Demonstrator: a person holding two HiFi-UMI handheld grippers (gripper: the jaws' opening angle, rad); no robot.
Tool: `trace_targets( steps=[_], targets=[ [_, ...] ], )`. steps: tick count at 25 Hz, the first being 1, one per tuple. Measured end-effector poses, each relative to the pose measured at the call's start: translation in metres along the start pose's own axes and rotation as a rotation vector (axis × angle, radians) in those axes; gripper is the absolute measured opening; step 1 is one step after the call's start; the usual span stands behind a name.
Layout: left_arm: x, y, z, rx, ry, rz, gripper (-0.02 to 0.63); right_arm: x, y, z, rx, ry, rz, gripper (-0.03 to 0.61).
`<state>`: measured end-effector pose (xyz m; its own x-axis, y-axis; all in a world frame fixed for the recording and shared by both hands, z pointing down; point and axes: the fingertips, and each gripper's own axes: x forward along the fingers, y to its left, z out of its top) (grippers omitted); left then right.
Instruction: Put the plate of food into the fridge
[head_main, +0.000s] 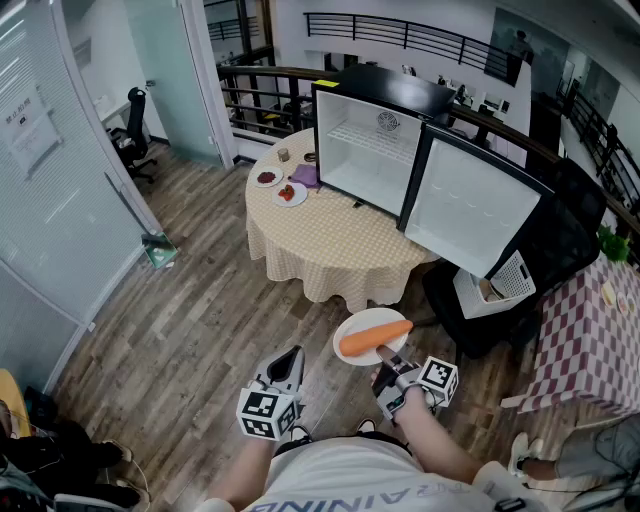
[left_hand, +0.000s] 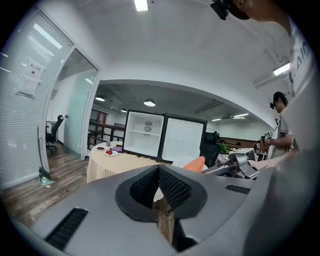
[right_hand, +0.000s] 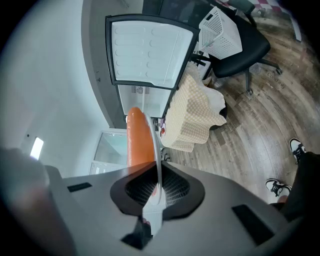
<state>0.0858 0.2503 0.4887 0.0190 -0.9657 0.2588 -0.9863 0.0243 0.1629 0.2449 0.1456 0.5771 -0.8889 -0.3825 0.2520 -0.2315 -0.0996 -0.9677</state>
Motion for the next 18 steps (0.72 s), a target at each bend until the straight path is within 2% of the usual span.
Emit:
trace_targets(
  steps=[12,18],
  targets=[
    [-0.002,0.002,-0.006,-0.005,0.007,-0.009,0.008,-0.001,-0.002,-0.002,-0.001,-0.019,-0.005,0.037],
    [-0.007,0.008,-0.011,-0.015,0.014,-0.012,0.008,0.003,-0.003,-0.009,0.035,-0.035,0.010,0.037]
  ],
)
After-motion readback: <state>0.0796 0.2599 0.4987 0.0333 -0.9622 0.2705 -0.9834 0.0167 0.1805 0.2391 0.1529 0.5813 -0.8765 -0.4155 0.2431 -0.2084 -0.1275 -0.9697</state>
